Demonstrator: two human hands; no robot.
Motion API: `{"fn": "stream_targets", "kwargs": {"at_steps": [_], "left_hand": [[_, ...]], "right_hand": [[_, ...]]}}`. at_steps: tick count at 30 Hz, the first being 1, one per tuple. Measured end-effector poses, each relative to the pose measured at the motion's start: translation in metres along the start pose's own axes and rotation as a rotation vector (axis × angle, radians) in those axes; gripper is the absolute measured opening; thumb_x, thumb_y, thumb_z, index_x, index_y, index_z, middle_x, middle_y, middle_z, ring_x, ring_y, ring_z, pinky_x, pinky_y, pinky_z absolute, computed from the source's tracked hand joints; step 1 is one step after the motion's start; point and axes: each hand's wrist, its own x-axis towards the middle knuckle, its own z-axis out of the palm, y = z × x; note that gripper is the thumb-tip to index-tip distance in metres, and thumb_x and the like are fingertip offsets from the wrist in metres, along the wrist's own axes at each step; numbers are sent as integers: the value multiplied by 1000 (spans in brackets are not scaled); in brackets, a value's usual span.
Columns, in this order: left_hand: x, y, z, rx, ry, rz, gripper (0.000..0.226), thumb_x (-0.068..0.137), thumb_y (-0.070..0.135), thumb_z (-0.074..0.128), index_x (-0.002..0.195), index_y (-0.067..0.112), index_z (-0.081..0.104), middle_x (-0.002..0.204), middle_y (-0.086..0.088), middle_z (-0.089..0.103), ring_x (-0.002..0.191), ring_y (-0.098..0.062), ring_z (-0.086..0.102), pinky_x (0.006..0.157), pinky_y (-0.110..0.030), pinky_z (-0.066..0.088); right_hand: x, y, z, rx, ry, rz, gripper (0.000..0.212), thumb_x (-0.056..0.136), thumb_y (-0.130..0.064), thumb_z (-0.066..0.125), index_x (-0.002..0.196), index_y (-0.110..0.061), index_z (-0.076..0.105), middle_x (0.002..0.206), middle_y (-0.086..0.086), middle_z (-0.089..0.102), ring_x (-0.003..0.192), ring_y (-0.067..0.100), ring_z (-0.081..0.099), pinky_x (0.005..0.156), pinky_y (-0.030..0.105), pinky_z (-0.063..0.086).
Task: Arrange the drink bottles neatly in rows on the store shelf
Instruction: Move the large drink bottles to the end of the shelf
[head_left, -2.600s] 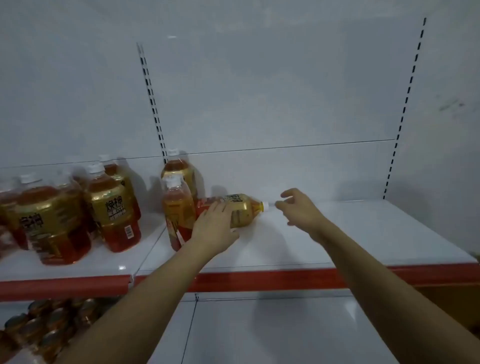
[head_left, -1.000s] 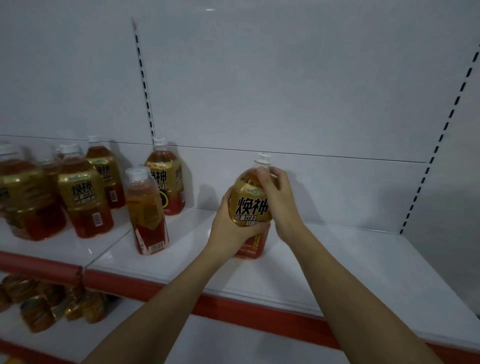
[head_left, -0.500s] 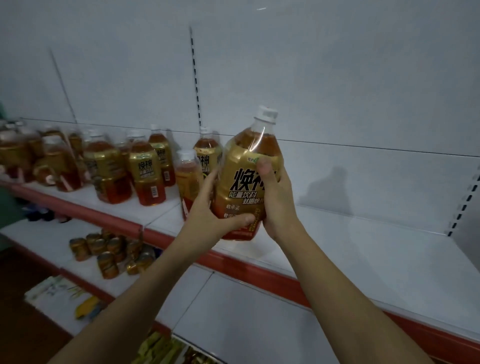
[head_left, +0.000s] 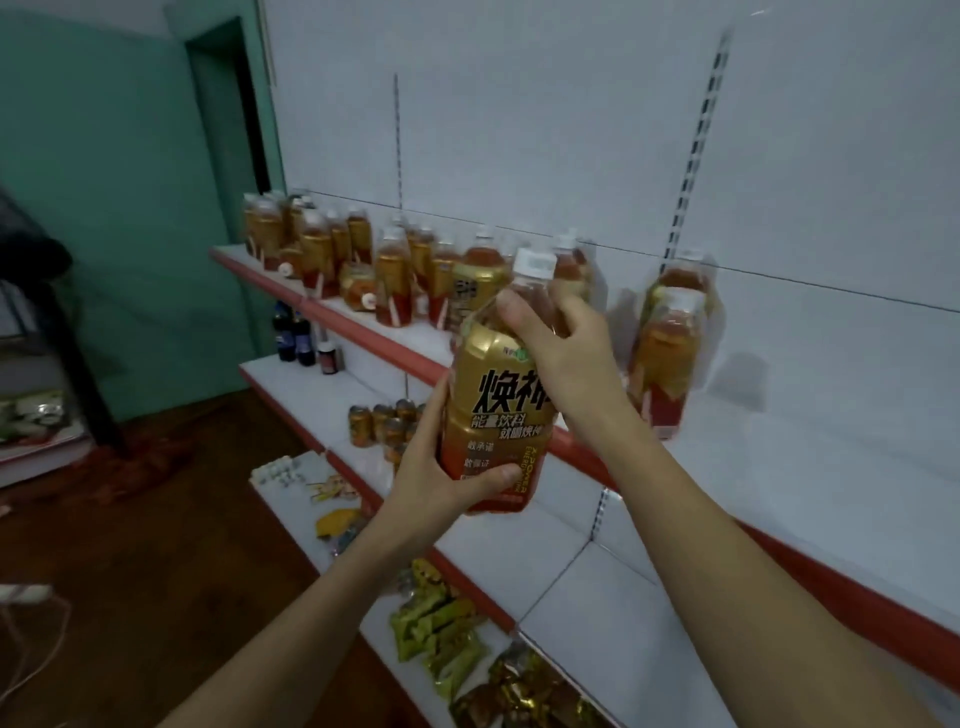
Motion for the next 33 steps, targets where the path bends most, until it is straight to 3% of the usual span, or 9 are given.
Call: {"fn": "stream_targets", "kwargs": {"at_steps": [2, 5, 8, 11, 17, 21, 26, 30, 33], "left_hand": [[-1, -10, -41, 3, 16, -29, 96, 77, 20, 84, 149, 42, 25, 130, 20, 59, 120, -9, 61, 90, -30, 56], [8, -18, -99, 10, 49, -38, 98, 73, 16, 83, 148, 38, 26, 126, 20, 61, 116, -7, 62, 85, -25, 56], [26, -25, -147, 27, 82, -19, 103, 67, 12, 88, 150, 29, 29, 132, 7, 59, 118, -10, 62, 85, -26, 56], [40, -36, -186, 38, 111, -29, 103, 65, 11, 89, 148, 28, 29, 129, 9, 60, 117, -10, 62, 85, -27, 57], [89, -70, -248, 53, 219, -20, 101, 68, 5, 85, 149, 20, 28, 132, 5, 58, 120, -11, 61, 88, -26, 56], [127, -89, -288, 93, 267, -26, 100, 68, 5, 86, 149, 22, 30, 136, 1, 55, 124, -15, 58, 93, -32, 55], [179, -104, -351, 151, 316, -55, 101, 68, 3, 87, 148, 27, 31, 134, 4, 57, 118, -9, 61, 87, -24, 56], [219, -120, -405, 155, 325, -81, 98, 70, 1, 85, 147, 25, 31, 132, 4, 58, 117, -8, 62, 85, -20, 54], [244, -140, -452, 154, 329, -89, 100, 70, 1, 85, 149, 23, 27, 132, 3, 57, 118, -9, 62, 87, -22, 54]], "right_hand": [[10, 7, 45, 22, -11, 0, 16, 93, -38, 70, 105, -27, 69, 101, -5, 77, 94, 11, 73, 92, 42, 59], [27, 14, 107, 55, 6, 6, 13, 93, -35, 70, 103, -26, 71, 101, -3, 76, 96, 13, 72, 93, 42, 58], [49, 19, 157, 71, 12, 7, 16, 92, -37, 71, 103, -25, 71, 99, -5, 76, 97, 13, 71, 94, 43, 57], [74, 25, 198, 42, -39, -13, 25, 92, -37, 71, 110, -19, 71, 103, -3, 76, 99, 13, 71, 94, 43, 57], [137, 55, 261, 15, -183, -86, 17, 95, -32, 69, 109, -22, 65, 104, -5, 73, 96, 7, 69, 86, 24, 54], [185, 85, 301, 67, -228, -87, 12, 96, -28, 68, 104, -20, 65, 89, -15, 70, 86, -1, 67, 80, 20, 52], [252, 116, 357, 189, -273, -50, 13, 96, -33, 67, 105, -24, 67, 101, 0, 75, 96, 16, 71, 92, 41, 57], [299, 130, 409, 203, -296, -37, 22, 99, -35, 63, 116, -21, 66, 103, -3, 75, 98, 12, 71, 92, 36, 55], [332, 148, 456, 204, -308, -20, 19, 99, -36, 63, 111, -22, 67, 101, -3, 75, 96, 11, 71, 89, 32, 56]]}}
